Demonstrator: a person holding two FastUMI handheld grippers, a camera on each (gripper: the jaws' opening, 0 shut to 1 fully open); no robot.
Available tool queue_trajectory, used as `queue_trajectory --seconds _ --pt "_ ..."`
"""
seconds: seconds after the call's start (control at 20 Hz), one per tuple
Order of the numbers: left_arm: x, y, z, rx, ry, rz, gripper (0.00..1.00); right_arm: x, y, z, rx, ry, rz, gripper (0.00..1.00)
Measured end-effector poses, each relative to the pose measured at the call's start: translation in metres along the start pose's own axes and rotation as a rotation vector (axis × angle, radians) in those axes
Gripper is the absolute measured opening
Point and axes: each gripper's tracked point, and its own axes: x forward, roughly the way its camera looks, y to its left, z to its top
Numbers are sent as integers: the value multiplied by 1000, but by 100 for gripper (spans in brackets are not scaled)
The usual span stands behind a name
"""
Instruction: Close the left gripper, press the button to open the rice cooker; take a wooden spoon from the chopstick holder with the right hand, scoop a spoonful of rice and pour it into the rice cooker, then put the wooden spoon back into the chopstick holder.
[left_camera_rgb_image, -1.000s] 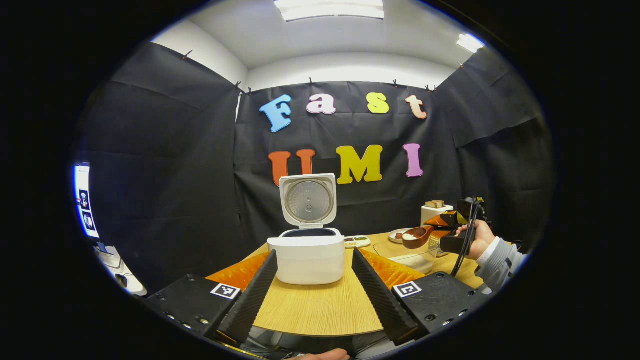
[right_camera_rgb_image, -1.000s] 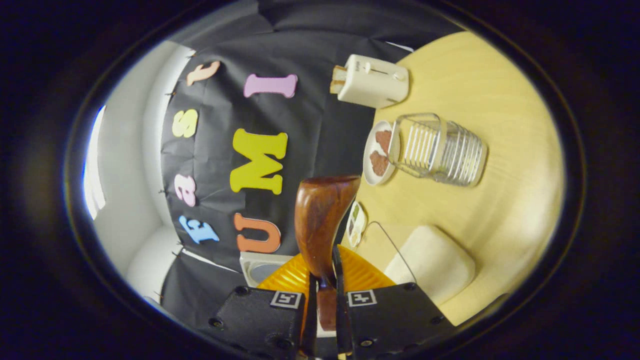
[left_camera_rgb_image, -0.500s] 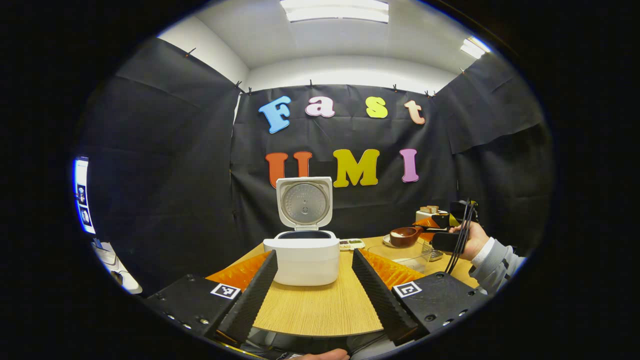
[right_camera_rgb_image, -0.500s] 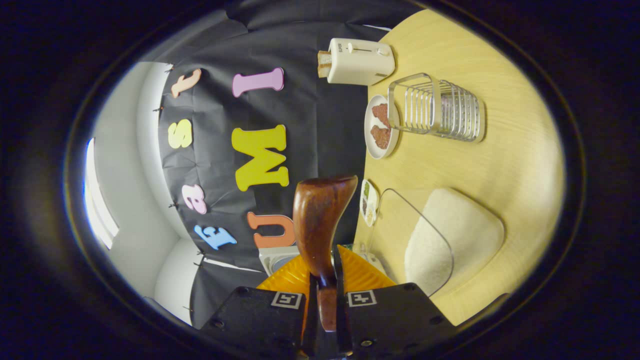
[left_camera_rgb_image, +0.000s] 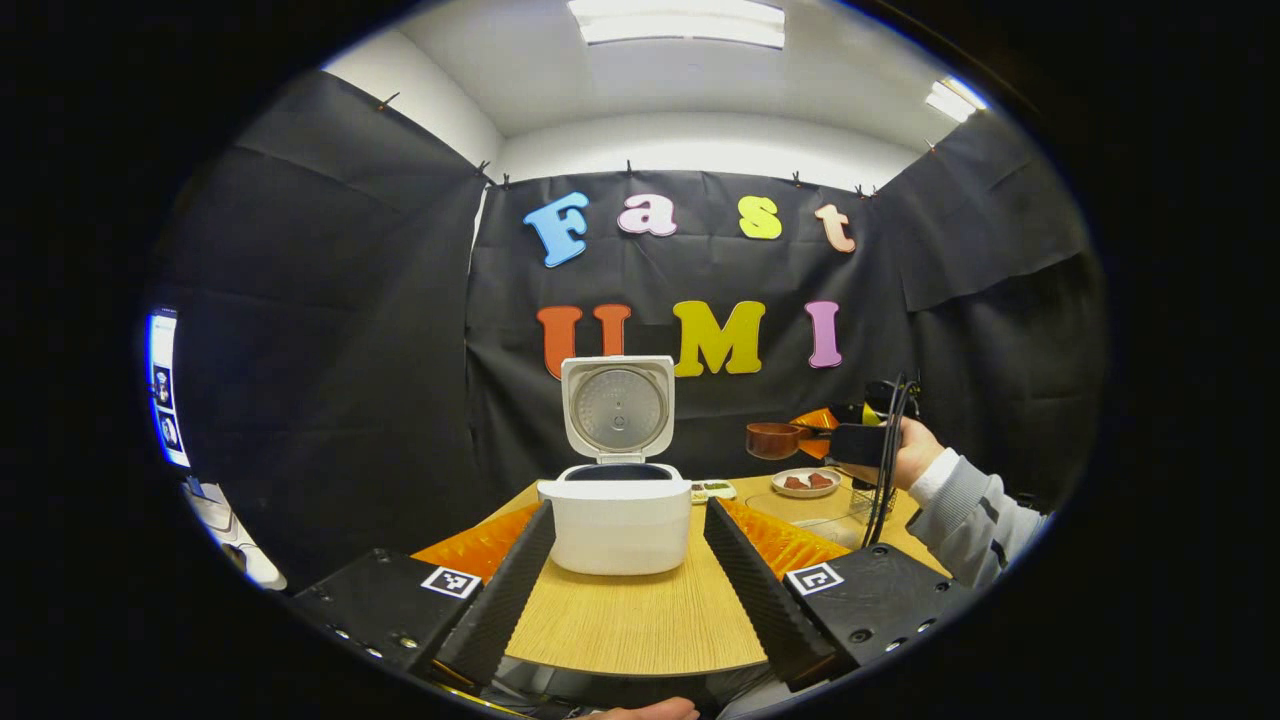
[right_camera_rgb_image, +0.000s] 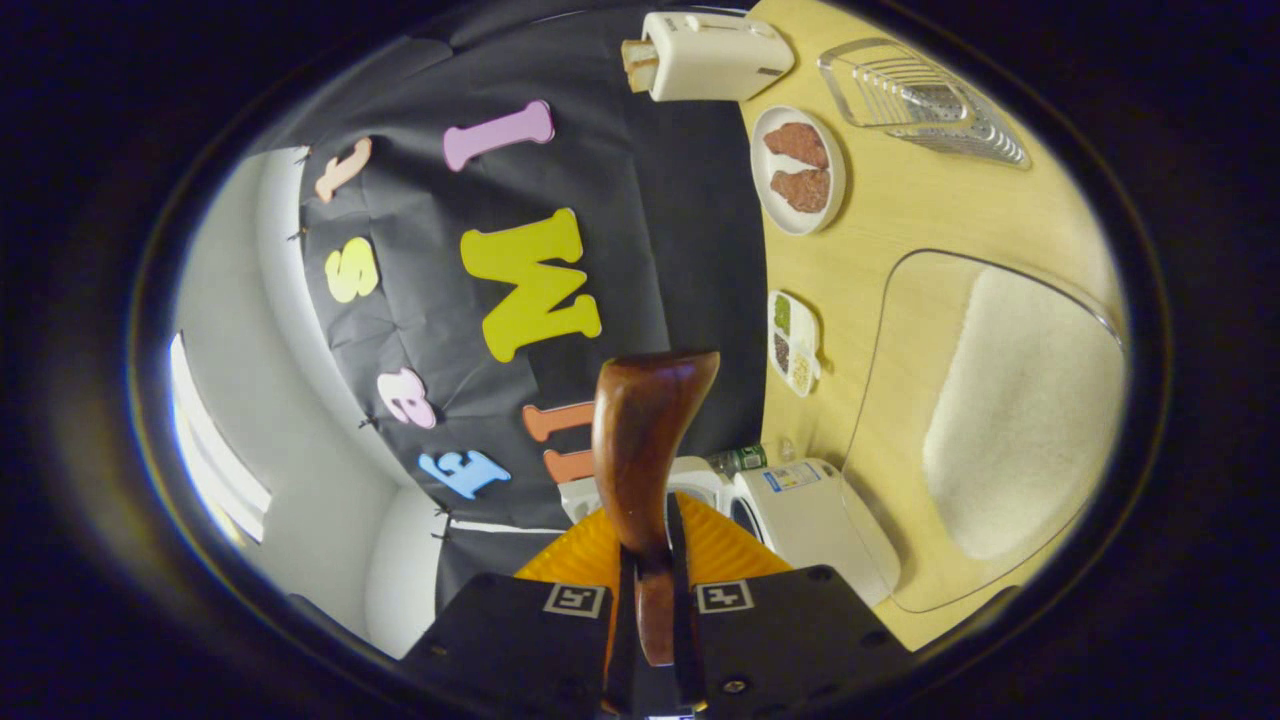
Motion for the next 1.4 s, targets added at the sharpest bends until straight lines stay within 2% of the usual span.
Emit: queue_trajectory --seconds 0.25,0.4,0.6,0.8,0.95,1.25,1.4 --pt "12 13 -6 5 14 5 95 40 4 -6 -115 -22 -43 20" --pt "18 21 -15 6 38 8 95 58 9 -17 -230 -37 -79 19" --pt "19 37 -21 0 59 31 95 89 26 -48 -362 -22 -76 19" --pt "20 53 -26 -12 74 65 95 119 25 -82 -554 11 -113 20" --pt "18 61 -30 -26 91 79 95 138 32 -98 -700 -2 -104 20" --pt "29 62 -45 -34 118 82 95 164 31 -112 -970 -57 -121 20" --pt "37 65 -50 -37 118 91 95 178 30 -119 -1087 -49 -120 20"
